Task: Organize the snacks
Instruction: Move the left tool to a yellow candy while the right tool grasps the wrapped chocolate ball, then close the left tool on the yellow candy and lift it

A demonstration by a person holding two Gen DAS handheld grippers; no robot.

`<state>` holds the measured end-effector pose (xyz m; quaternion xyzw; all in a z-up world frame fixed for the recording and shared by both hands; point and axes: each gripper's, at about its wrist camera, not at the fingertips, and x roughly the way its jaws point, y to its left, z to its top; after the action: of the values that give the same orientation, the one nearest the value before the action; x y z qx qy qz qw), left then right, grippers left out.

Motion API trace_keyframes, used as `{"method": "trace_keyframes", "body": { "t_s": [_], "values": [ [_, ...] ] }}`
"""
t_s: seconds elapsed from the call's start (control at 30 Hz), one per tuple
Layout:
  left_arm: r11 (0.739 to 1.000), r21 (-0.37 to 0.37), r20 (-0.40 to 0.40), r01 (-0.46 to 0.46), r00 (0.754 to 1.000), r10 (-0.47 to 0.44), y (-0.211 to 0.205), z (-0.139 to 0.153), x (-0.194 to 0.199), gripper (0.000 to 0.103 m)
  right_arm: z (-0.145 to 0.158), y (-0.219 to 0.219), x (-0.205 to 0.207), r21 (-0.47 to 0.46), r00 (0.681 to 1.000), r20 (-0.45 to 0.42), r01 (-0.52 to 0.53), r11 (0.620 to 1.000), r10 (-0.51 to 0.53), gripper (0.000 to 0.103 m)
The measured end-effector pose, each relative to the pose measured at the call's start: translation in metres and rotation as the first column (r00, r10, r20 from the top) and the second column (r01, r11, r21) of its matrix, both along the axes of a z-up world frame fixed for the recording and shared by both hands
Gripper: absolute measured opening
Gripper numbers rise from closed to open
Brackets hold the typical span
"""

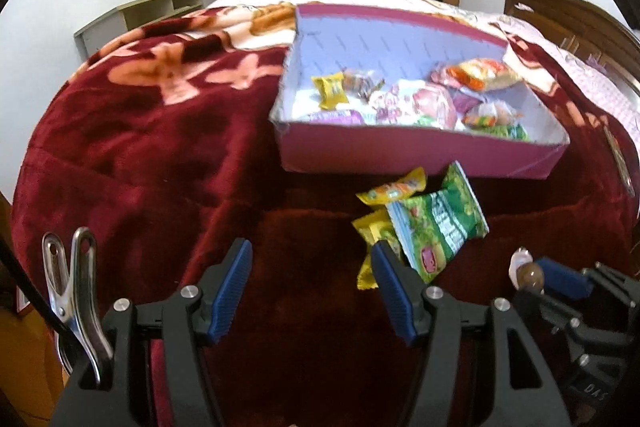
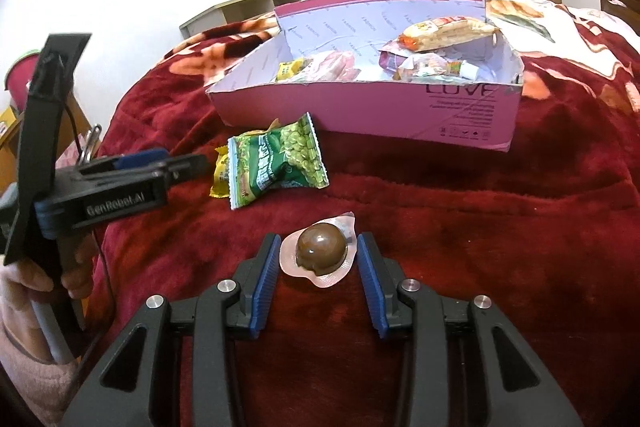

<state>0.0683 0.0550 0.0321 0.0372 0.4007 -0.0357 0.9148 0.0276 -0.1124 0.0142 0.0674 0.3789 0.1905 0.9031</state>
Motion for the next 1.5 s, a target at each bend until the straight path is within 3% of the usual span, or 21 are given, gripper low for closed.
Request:
{"method": "trace_keyframes", "body": {
  "t_s": [0.33, 0.43, 0.6, 0.67, 0.83, 1.23, 1.3, 1.5],
  "values": [
    [0.999, 0.000, -0.030, 0.053, 0.998, -0.053, -0.031, -0.015, 0.018, 0.065, 0.000, -0.005, 0.003, 0.017, 1.000, 0.002, 0.013, 1.000, -0.013, 0.040],
    [0.999, 0.036, -0.032, 0.040, 0.999, -0.039, -0.036, -0.021, 0.023, 0.065, -0.001, -0.007, 0.002, 0.024, 1.000, -0.001, 0.014, 1.000, -0.014, 0.040],
    [0.999, 0.016, -0.030, 0.033, 0.999, -0.032, -0.033, -0.022, 0.023, 0.065, -0.003, -0.010, 0.003, 0.040, 1.000, -0.010, 0.016, 0.999, -0.015, 0.040],
    [1.000, 0.012, -0.020, 0.024, 1.000, -0.024, -0.031, -0.021, 0.021, 0.061, -0.004, -0.010, 0.003, 0.041, 1.000, -0.011, 0.013, 0.999, -0.013, 0.040],
    [1.000, 0.006, 0.003, 0.020, 1.000, -0.020, -0.027, -0.018, 0.014, 0.036, -0.004, -0.010, 0.003, 0.042, 1.000, -0.011, 0.013, 0.999, -0.012, 0.040],
    [0.998, -0.059, 0.038, 0.018, 0.999, -0.016, -0.020, -0.008, 0.001, 0.033, -0.004, -0.010, 0.003, 0.041, 1.000, -0.010, 0.013, 0.999, -0.012, 0.040],
    [0.998, -0.068, 0.051, 0.016, 0.999, -0.013, -0.018, -0.003, -0.003, 0.025, -0.004, -0.010, 0.003, 0.041, 1.000, -0.009, 0.013, 0.999, -0.012, 0.040],
    [0.995, -0.101, 0.085, -0.003, 0.996, 0.012, -0.009, 0.009, -0.014, 0.025, -0.001, -0.010, 0.000, 0.036, 1.000, 0.009, 0.015, 0.999, -0.015, 0.040]
  ]
}}
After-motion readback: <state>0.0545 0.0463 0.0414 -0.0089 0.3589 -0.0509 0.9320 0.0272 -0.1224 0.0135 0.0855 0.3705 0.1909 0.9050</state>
